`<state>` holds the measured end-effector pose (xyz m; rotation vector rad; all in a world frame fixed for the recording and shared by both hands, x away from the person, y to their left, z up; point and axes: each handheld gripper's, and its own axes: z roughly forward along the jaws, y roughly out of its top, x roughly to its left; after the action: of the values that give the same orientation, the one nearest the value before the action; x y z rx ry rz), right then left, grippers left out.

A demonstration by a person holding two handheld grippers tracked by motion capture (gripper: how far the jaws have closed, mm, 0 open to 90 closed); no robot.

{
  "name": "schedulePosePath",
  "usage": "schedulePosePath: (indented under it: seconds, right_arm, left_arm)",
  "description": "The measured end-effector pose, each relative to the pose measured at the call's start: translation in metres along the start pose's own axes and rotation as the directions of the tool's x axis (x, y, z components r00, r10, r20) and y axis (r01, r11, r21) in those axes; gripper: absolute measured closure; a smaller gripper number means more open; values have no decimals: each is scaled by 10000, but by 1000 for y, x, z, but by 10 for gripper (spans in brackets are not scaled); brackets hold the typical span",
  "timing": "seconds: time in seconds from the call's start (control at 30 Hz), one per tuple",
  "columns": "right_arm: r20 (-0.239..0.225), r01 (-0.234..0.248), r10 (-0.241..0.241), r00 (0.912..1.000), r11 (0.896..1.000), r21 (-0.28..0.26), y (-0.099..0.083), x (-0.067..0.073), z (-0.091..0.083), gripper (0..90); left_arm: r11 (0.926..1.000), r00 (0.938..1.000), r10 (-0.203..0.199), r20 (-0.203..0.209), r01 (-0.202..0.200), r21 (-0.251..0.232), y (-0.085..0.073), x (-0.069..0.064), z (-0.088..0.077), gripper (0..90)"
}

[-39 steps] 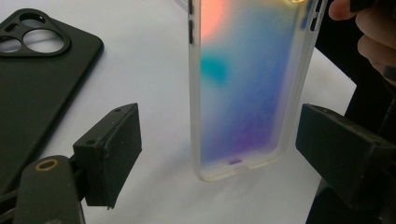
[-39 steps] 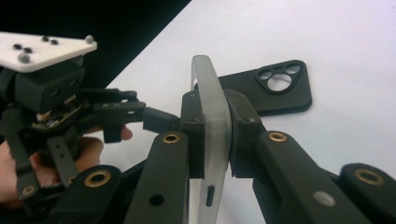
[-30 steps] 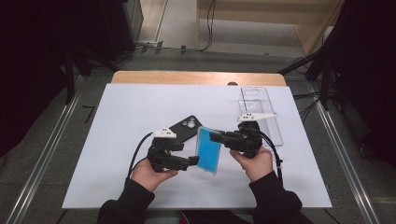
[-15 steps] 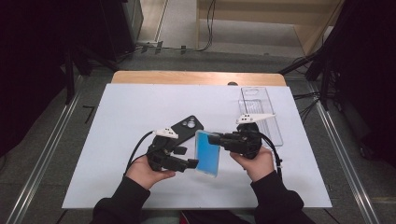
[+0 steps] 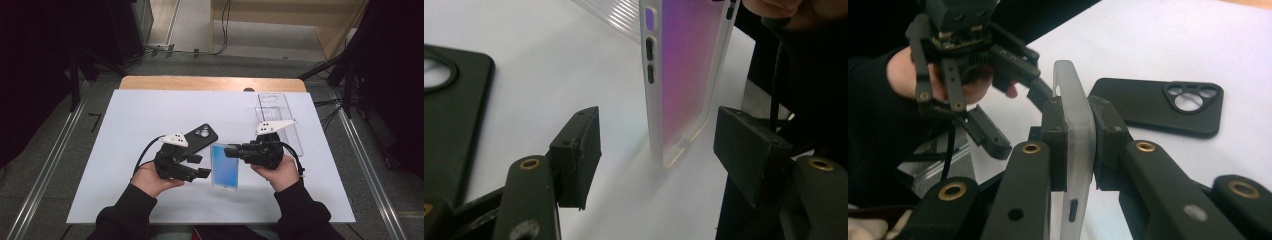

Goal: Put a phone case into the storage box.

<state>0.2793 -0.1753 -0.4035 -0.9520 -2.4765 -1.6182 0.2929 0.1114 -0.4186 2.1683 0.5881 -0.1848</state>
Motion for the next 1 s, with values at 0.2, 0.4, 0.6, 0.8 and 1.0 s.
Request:
schedulePosePath:
  seconds: [0.2, 0.4, 0.6, 0.8, 1.0]
  right_arm:
    - [-438, 408, -405, 9982, 9991, 77, 3, -1, 0, 769]
    - [-728, 785, -772, 9944, 9968, 160, 5, -2, 2, 768]
    - [-1048, 933, -903, 9904, 9953, 242, 6, -2, 5, 768]
    - [-1309, 1076, -1032, 9860, 9938, 269, 5, -1, 9, 768]
    - [-1454, 1251, -1196, 9821, 9917, 290, 3, -1, 13, 768]
  left_arm:
    - [9994, 9994, 317, 146, -315, -116, 7, 4, -3, 356]
    - [9983, 9980, 441, 455, -423, -410, 13, 8, -11, 355]
    - [9975, 9971, 583, 496, -562, -432, 18, 9, -14, 354]
    - [9968, 9960, 648, 614, -617, -505, 21, 8, -13, 339]
    - [9971, 9951, 596, 792, -556, -520, 22, 9, -13, 356]
